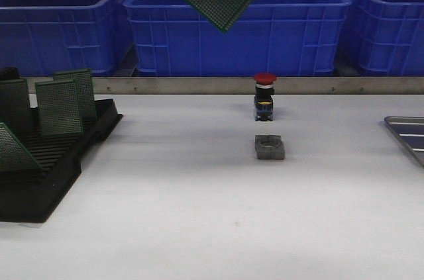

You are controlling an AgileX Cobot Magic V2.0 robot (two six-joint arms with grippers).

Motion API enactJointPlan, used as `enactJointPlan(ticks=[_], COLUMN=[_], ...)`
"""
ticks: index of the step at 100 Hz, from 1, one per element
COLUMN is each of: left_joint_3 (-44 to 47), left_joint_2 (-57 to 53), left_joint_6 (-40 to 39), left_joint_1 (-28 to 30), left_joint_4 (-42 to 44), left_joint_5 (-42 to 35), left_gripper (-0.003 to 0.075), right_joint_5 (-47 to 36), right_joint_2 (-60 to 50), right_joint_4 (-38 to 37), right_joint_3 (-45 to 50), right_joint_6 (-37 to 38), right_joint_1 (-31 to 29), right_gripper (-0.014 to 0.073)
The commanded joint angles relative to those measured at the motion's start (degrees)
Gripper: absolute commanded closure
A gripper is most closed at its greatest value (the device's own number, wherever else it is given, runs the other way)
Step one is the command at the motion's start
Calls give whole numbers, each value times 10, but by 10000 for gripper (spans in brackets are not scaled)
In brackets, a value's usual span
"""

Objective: Place circuit board on tray
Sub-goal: 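Bring the right gripper toward the board held by the left gripper, then grasp the board with the right gripper and open the left gripper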

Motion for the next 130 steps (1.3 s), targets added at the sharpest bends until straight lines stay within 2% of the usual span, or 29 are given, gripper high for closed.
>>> enactJointPlan(ticks=[1,20,27,34,55,91,100,117,130], left_joint_3=[-19,-19,-19,-19,-19,-19,-19,-19,-19], left_joint_2=[-25,-25,-25,-25,-25,-25,-25,-25,-25], left_joint_6=[-1,-1,-1,-1,-1,-1,-1,-1,-1], left_joint_1=[-5,-5,-5,-5,-5,-5,-5,-5,-5], left_joint_4=[-41,-41,-41,-41,-41,-41,-41,-41,-41], left_joint_5=[-5,-5,-4,-4,-4,-4,-4,-4,-4], left_gripper=[741,741,741,741,741,741,741,741,740], right_joint_5=[-5,74,77,79,132,169,169,168,168], right_joint_2=[-6,-6,-1,11,66,135,137,137,137], right_joint_4=[97,311,388,432,442,442,442,442,442], right_joint_3=[-22,-22,-23,-25,-49,-71,-71,-72,-72], right_joint_6=[-151,-436,-513,-564,-575,-575,-575,-575,-575], right_joint_1=[1,1,1,1,1,1,1,1,1], right_gripper=[99,102,104,104,104,116,184,421,557])
